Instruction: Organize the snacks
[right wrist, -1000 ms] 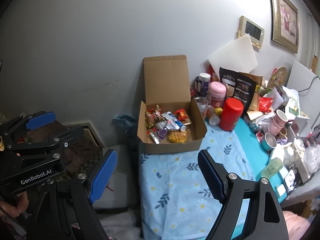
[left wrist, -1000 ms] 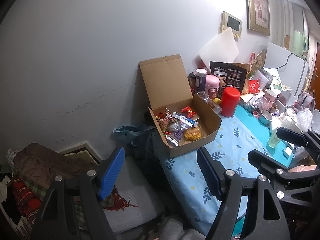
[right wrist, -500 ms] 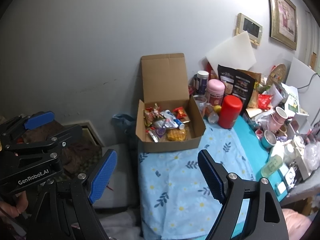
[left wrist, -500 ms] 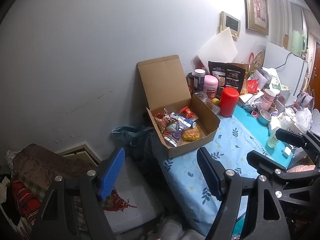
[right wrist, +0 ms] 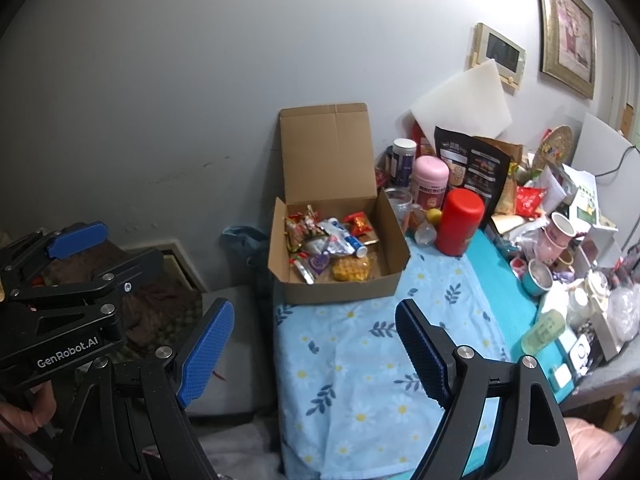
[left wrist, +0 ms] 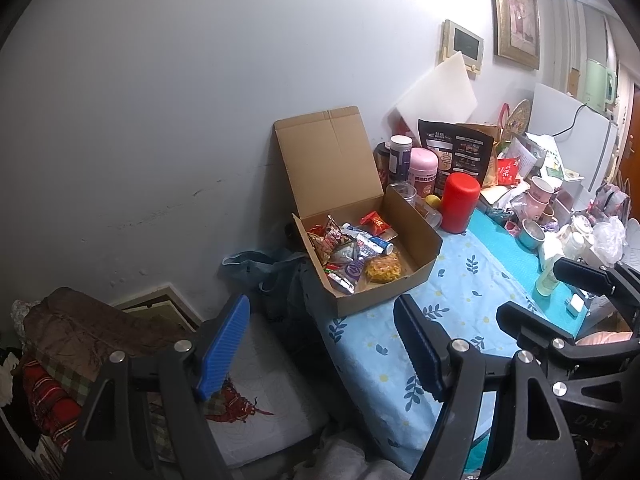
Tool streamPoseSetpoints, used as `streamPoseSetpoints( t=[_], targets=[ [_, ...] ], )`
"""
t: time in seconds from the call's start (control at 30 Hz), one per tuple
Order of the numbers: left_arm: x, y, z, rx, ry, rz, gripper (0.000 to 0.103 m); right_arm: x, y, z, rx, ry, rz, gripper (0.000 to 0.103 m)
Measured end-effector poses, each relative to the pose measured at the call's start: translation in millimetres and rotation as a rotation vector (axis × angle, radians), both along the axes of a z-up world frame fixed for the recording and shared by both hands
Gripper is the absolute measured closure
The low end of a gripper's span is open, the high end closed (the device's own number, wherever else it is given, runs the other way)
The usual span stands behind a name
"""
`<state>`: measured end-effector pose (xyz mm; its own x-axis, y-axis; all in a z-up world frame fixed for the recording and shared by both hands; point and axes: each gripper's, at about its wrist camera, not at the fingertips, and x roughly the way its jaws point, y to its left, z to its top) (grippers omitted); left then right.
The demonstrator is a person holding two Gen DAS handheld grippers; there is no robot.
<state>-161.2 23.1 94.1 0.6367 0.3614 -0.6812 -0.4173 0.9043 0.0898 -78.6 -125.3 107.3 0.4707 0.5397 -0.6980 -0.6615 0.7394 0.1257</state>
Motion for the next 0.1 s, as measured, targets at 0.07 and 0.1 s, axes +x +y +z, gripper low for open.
streamPoseSetpoints(
  t=[0.07, 0.1],
  targets=[
    [0.7, 0.1, -1.2, 0.002, -0.002, 0.008, 0.028, 1.6, 0.2, -2.3, -0.004, 0.003, -0.001, 0.019],
    [0.8, -1.1, -1.7, 0.002, -0.003, 0.003, 0.028, 2.6, 0.5, -2.9, -0.005, 0.005, -0.001, 0.019]
  ],
)
